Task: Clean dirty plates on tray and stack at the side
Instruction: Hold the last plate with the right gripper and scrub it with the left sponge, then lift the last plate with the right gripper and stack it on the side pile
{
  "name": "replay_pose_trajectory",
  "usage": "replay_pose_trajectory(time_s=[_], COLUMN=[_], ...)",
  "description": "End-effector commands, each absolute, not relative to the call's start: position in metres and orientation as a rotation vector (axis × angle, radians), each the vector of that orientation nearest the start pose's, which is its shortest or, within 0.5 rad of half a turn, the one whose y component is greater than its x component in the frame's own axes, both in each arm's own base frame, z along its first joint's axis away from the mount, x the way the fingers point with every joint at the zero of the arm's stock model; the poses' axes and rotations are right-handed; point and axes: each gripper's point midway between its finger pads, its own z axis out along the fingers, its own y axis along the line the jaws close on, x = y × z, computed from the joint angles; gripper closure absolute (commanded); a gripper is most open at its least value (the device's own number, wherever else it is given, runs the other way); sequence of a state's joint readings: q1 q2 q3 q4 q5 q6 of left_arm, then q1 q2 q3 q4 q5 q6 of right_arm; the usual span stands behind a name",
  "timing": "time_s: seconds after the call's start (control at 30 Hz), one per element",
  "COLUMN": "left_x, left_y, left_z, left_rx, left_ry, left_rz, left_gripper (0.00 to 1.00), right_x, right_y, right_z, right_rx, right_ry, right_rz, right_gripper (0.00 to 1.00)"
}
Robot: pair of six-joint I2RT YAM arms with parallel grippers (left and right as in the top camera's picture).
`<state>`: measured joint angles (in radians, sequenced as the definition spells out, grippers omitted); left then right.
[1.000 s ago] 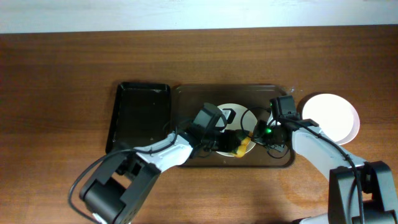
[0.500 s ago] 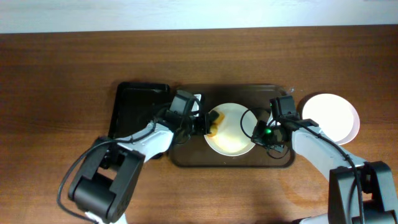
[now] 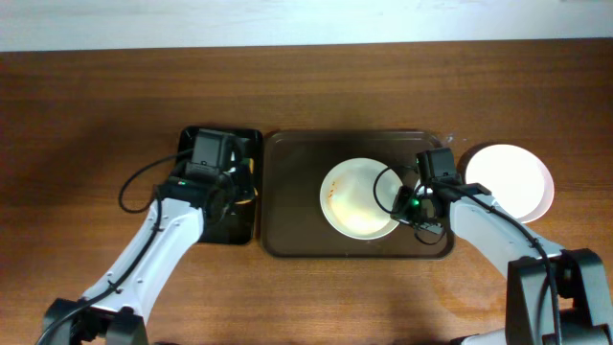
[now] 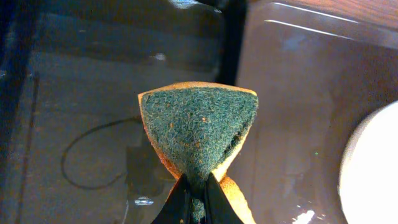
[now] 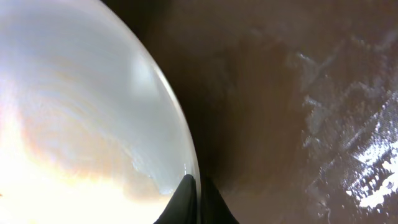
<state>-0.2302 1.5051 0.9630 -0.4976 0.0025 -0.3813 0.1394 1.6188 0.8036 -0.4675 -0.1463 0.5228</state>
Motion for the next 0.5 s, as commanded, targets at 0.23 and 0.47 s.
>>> replay_pose_trajectory(time_s=[0.23, 0.47], left_x=[0.361, 0.361], left_y=[-0.065, -0.065], left_z=[0.097, 0.097], left_rx=[-0.239, -0.239], left_ry=[2.595, 2.599], left_rz=[-0.178, -0.178], left_gripper=[1.0, 1.0], right_x=[0.316, 0.313], right_y=[0.065, 0.064], right_z=[0.007, 0.003], right_rx=[0.518, 0.525], right_ry=[2.805, 2.823], right_rz=[0.304, 0.288], right_gripper=[0.9, 0.9])
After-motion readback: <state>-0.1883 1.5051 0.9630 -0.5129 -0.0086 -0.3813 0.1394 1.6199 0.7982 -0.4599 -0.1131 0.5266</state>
